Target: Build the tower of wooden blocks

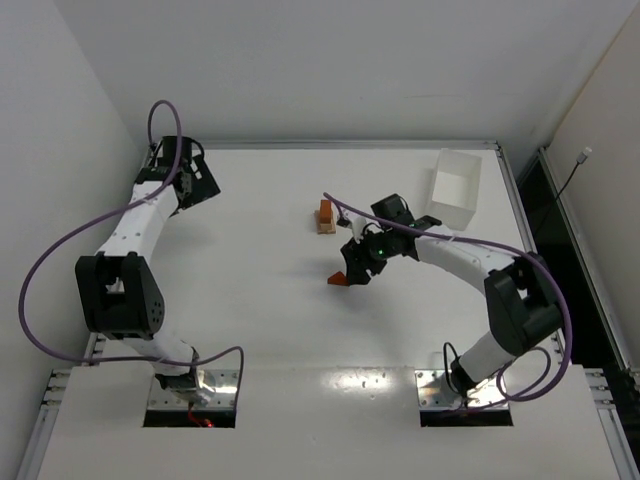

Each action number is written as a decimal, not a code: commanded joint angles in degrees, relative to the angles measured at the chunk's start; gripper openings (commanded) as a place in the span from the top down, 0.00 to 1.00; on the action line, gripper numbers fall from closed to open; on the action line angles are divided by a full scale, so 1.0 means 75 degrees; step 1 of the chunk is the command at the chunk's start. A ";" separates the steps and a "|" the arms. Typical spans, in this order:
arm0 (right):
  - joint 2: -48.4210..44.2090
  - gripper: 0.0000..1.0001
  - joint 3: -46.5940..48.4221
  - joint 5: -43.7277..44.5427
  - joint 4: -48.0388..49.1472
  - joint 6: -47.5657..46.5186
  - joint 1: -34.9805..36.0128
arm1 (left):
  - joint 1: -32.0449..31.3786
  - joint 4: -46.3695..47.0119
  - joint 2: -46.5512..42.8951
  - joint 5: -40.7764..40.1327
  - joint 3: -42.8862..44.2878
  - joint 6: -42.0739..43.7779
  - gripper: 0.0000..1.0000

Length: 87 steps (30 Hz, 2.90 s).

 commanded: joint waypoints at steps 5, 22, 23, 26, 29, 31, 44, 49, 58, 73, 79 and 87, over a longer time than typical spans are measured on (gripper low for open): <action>0.0133 0.51 0.0158 -0.0944 0.0398 -0.0264 0.0092 | 0.0278 -0.0092 -0.0148 0.0833 -0.0025 0.0395 0.11; 0.1398 0.55 0.0684 0.0814 0.1019 -0.0428 0.0338 | 0.0571 -0.0280 0.0778 0.2029 0.0562 0.0466 0.11; 0.1399 0.55 0.0685 0.0814 0.1019 -0.0428 0.0338 | 0.0571 -0.0280 0.0779 0.2029 0.0562 0.0466 0.11; 0.1585 0.56 0.0884 0.0814 0.0949 -0.0498 0.0338 | 0.0571 -0.0280 0.0861 0.2029 0.0632 0.0466 0.11; 0.1657 0.56 0.1024 0.0814 0.0879 -0.0568 0.0338 | 0.0571 -0.0280 0.1036 0.2100 0.0703 0.0466 0.11; 0.1727 0.58 0.1025 0.0814 0.0797 -0.0568 0.0338 | 0.0571 -0.0280 0.1037 0.2100 0.0772 0.0466 0.11; 0.1399 0.58 0.0697 0.0720 0.0421 -0.1014 0.0924 | 0.0641 -0.0280 0.1189 0.2322 0.0773 0.0466 0.11; 0.1399 0.60 0.0627 0.0872 0.0491 -0.0943 0.0994 | 0.0641 -0.0280 0.1189 0.2322 0.0773 0.0466 0.11; 0.1632 0.64 0.0766 0.1025 0.0491 -0.0721 0.0994 | 0.0641 -0.0280 0.1259 0.2322 0.0773 0.0466 0.11; 0.1704 0.68 0.0686 0.1399 0.0270 -0.0580 0.1275 | 0.0641 -0.0280 0.1470 0.2393 0.0913 0.0466 0.11; 0.1633 0.82 0.0544 0.1540 0.0269 -0.0428 0.1275 | 0.0641 -0.0280 0.1541 0.2463 0.0914 0.0466 0.11; 0.1633 1.00 0.0474 0.1692 0.0269 -0.0346 0.1275 | 0.0641 -0.0280 0.1623 0.2533 0.0984 0.0466 0.11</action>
